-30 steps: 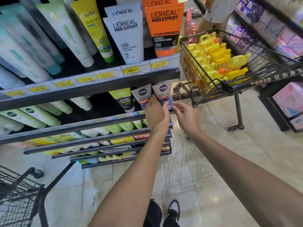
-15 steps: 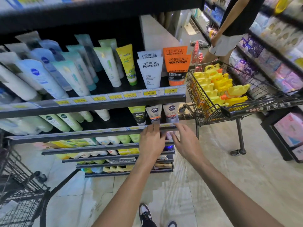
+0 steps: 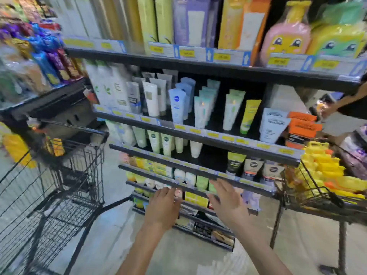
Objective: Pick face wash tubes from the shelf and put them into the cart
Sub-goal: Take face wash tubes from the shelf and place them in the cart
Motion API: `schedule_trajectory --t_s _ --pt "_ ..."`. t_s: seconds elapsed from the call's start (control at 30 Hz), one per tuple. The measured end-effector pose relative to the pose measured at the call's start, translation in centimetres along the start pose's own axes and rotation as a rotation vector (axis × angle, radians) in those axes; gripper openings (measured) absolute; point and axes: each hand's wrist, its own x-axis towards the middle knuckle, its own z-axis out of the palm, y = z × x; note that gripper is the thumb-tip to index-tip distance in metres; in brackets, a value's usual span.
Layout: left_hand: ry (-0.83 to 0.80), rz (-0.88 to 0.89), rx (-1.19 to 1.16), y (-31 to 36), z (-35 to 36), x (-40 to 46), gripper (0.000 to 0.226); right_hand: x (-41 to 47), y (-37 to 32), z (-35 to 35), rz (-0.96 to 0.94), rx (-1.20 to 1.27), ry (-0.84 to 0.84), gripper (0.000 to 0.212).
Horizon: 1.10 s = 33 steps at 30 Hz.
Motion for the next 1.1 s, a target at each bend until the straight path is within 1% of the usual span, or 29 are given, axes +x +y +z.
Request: schedule_trajectory --t_s 0.1,0.3,0.5,0.57,0.67,0.77,0.87,0.97,1.1 --pt "0.036 -0.085 0.014 -6.8 -2.6 -2.4 0.048 0.9 -6.9 2.4 -0.088 -0.023 -0.099 0.055" --pt "0.151 -0.271 0.023 -20.3 -7.0 -8.6 0.043 1.6 -20.9 9.2 -0.27 -0.021 -0.175 0.052" --pt "0.138 -0.514 -0.011 -30.9 -9.6 -14.5 0.049 3.1 -32.4 16.8 -0.455 -0.028 -0.286 0.048" --pt "0.152 -0.592 -0.024 -33.5 -9.9 -16.3 0.051 3.7 -35.5 19.6 -0.508 -0.035 -0.343 0.049" --pt "0.12 -0.693 -0.039 -37.4 -9.6 -18.5 0.055 4.7 -39.6 23.7 -0.619 -0.083 -0.41 0.051" --pt "0.077 -0.784 -0.063 -40.9 -8.9 -19.6 0.056 5.8 -43.4 26.9 -0.668 -0.116 -0.485 0.056" --pt "0.065 -0.856 -0.058 -44.3 -8.3 -19.6 0.051 7.5 -46.8 30.1 -0.704 -0.111 -0.566 0.062" --pt "0.067 -0.924 -0.065 -47.9 -7.6 -18.3 0.044 9.9 -50.1 32.9 -0.762 -0.068 -0.636 0.057" --pt "0.028 -0.995 -0.088 -52.2 -6.8 -15.6 0.037 14.4 -53.9 36.8 -0.788 -0.104 -0.722 0.053"
